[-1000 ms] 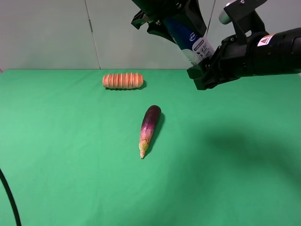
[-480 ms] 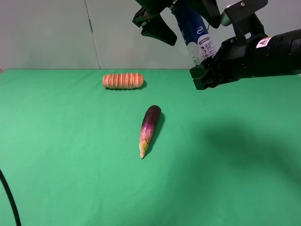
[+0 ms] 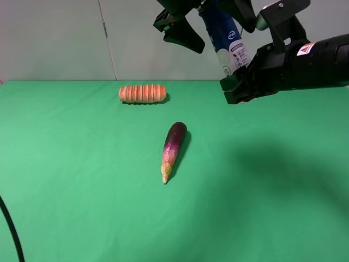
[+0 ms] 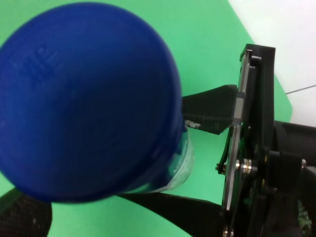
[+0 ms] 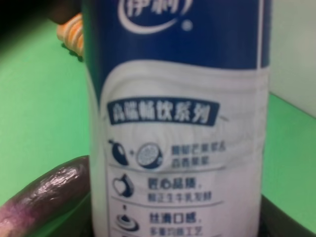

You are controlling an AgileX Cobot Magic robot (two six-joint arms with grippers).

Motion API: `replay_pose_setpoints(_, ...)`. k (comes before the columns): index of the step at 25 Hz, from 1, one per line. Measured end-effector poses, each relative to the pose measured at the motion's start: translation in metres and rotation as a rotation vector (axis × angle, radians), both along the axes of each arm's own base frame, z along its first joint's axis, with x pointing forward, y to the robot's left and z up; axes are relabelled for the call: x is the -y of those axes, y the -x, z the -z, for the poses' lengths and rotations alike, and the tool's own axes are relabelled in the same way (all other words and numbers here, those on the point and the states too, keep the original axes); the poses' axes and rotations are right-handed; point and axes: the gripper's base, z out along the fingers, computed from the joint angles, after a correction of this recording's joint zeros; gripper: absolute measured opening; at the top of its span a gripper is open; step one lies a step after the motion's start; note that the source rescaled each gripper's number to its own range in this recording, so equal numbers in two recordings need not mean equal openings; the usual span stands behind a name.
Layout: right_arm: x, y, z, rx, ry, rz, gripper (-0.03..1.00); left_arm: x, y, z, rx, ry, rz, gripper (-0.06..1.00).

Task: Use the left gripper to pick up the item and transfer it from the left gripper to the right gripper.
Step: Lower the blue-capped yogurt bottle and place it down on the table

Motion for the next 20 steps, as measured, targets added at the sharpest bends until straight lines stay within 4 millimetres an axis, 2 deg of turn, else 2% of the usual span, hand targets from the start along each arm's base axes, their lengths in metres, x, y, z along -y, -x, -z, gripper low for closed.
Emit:
replay_pose_setpoints(6,0.0,0.0,0.0,0.0,0.0,0.0,0.04,-0.009,-0.004,-0.003,0.009,-0.022,-0.033,1.0)
replay_pose_setpoints(13,0.0,0.0,0.0,-0.001,-0.004,0.003,0.04,-0.04,-0.01,-0.026,0.065,-0.037,-0.105,1.0)
replay_pose_setpoints(17,0.0,0.0,0.0,-0.008,-0.017,0.012,0.04,-0.052,-0.013,-0.029,0.056,-0.05,-0.118,1.0)
replay_pose_setpoints(20,0.0,0.0,0.0,-0.008,-0.017,0.012,0.04,-0.068,-0.017,-0.031,0.034,-0.078,-0.128,1.0)
